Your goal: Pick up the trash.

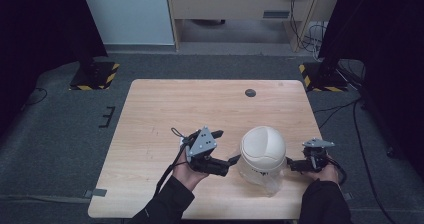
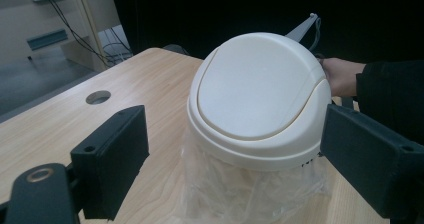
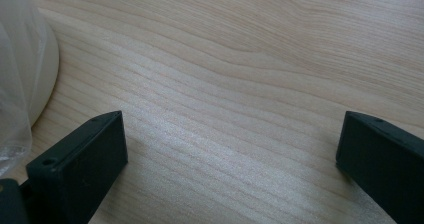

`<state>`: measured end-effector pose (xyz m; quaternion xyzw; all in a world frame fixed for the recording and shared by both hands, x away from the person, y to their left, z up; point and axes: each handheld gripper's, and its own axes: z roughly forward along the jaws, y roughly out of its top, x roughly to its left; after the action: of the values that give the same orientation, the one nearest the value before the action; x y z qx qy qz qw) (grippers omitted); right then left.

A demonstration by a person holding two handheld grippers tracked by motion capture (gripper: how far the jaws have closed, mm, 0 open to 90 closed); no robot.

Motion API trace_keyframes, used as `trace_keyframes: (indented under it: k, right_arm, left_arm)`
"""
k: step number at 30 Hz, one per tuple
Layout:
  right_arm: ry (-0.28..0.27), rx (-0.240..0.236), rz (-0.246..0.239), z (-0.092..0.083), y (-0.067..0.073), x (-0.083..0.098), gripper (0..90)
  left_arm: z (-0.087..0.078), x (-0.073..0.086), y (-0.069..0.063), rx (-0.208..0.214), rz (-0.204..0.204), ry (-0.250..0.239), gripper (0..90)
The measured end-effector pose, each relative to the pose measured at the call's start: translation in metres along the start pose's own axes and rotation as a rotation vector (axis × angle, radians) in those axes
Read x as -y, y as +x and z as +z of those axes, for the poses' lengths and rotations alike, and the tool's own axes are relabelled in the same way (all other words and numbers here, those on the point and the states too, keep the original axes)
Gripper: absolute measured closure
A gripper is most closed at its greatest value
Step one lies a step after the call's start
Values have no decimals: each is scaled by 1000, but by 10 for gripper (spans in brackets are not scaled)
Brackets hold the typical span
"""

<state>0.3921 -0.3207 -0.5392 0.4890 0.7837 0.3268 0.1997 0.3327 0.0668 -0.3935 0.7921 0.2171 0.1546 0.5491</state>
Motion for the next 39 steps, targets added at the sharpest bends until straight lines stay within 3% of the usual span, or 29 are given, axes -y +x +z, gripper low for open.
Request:
trace_keyframes:
  k: [18,31,39]
  right_arm:
    - [1,-1,-1,0,0,0,4]
    - [1,-2,1,1,1,-1,4]
    - [2,-2,2,1,1,-1,4]
  left_arm:
    - [50,-1,-25,104,-4,52,115]
    - [69,1,-34,127,9,101,113]
    - [81,3,-36,142,-20,112,113]
